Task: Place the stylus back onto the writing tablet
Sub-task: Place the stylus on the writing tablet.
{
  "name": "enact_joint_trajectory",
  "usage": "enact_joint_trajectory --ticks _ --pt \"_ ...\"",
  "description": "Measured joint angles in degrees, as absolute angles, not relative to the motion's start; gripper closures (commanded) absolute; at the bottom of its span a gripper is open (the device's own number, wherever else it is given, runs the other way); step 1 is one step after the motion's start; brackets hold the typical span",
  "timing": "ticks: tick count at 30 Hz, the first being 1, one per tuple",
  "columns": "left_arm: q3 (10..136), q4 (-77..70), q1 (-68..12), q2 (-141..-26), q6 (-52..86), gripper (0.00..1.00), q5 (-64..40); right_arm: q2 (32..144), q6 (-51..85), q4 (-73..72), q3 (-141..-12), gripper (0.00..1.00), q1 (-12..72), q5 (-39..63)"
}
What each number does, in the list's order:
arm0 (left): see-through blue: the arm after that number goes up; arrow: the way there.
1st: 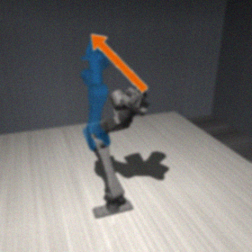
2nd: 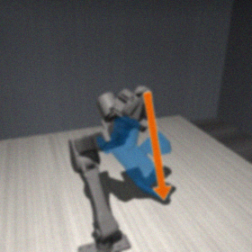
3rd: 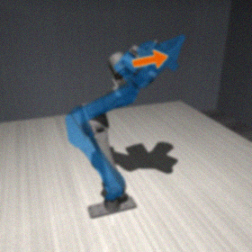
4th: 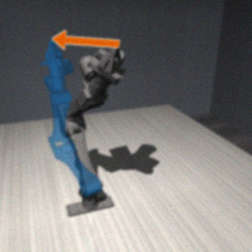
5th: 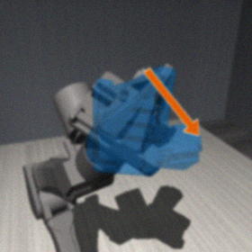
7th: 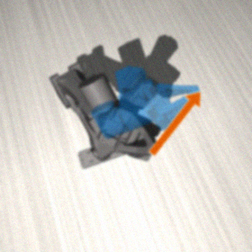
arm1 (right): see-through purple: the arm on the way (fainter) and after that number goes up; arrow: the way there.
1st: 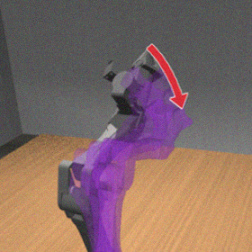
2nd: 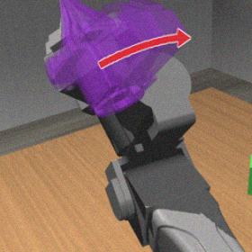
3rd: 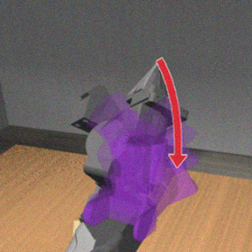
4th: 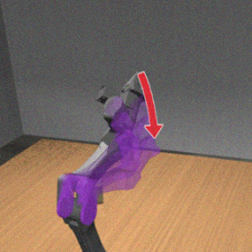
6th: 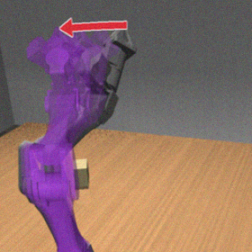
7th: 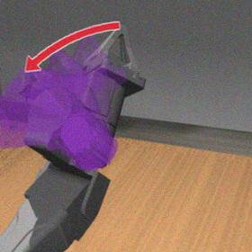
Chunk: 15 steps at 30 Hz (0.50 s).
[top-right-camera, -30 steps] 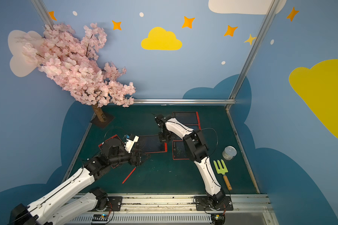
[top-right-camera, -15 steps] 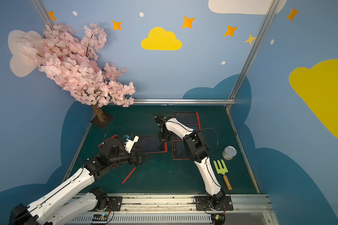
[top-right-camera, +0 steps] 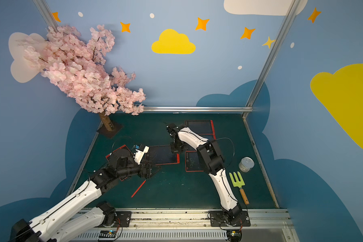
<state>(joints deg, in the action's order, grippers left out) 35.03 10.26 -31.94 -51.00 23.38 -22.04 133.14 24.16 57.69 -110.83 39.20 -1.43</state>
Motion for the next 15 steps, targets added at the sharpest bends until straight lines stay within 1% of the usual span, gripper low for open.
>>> enact_joint_trajectory --ticks 10,15 --pt "35.0 10.5 -31.9 -51.0 23.4 0.02 -21.3 132.8 24.1 57.7 -110.8 0.99 39.2 -1.5" --pt "36.0 12.6 -31.9 -52.1 23.6 0.01 -18.9 129.9 23.6 56.3 -107.0 0.91 39.3 -1.4"
